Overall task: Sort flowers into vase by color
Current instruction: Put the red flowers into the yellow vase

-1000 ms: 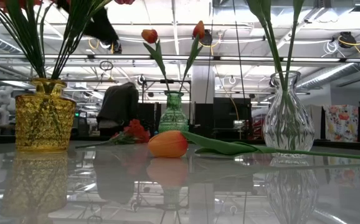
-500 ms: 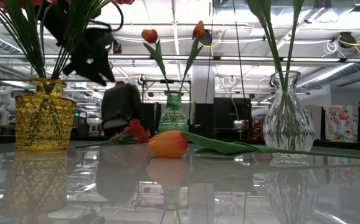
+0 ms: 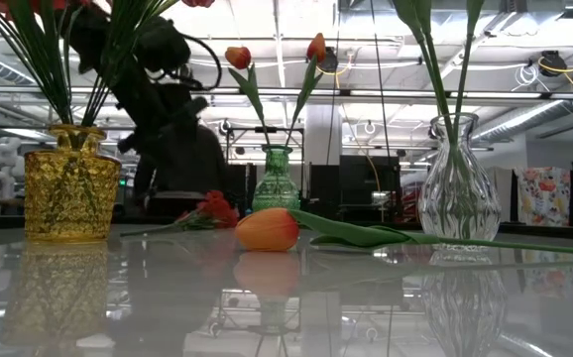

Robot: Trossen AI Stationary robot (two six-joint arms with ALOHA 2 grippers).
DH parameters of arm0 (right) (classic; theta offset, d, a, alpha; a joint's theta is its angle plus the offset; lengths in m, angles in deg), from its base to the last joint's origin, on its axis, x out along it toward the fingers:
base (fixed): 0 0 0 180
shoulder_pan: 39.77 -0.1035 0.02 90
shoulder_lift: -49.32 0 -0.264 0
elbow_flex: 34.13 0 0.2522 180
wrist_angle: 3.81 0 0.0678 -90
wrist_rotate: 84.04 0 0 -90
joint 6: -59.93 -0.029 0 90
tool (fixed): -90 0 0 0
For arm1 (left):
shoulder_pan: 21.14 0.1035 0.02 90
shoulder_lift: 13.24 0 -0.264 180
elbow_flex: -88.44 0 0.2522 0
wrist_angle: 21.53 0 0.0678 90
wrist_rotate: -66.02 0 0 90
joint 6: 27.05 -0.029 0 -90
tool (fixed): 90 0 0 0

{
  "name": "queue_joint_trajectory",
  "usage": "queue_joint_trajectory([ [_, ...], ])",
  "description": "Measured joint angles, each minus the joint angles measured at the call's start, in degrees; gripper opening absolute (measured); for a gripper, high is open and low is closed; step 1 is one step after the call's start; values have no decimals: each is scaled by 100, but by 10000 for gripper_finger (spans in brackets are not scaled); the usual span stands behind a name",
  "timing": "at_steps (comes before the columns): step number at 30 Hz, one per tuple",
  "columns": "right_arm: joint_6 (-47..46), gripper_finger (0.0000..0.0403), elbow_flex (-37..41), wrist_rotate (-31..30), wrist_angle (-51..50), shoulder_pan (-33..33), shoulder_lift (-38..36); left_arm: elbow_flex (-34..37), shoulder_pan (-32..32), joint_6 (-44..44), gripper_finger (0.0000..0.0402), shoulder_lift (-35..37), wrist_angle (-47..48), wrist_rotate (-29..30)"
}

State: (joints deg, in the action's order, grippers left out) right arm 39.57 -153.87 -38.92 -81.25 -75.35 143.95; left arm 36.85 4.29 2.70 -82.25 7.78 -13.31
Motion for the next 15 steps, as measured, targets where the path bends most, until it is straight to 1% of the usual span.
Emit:
queue_joint_trajectory([
  [4,0,0,0,-5,-4,-95,0,0,0,153,268,-423,-26,-36],
  [11,6,0,0,-18,-4,-128,0,0,-169,454,268,-833,-268,-251],
  [15,15,0,0,-18,-4,-128,0,0,-259,724,268,-1084,-264,-99],
])
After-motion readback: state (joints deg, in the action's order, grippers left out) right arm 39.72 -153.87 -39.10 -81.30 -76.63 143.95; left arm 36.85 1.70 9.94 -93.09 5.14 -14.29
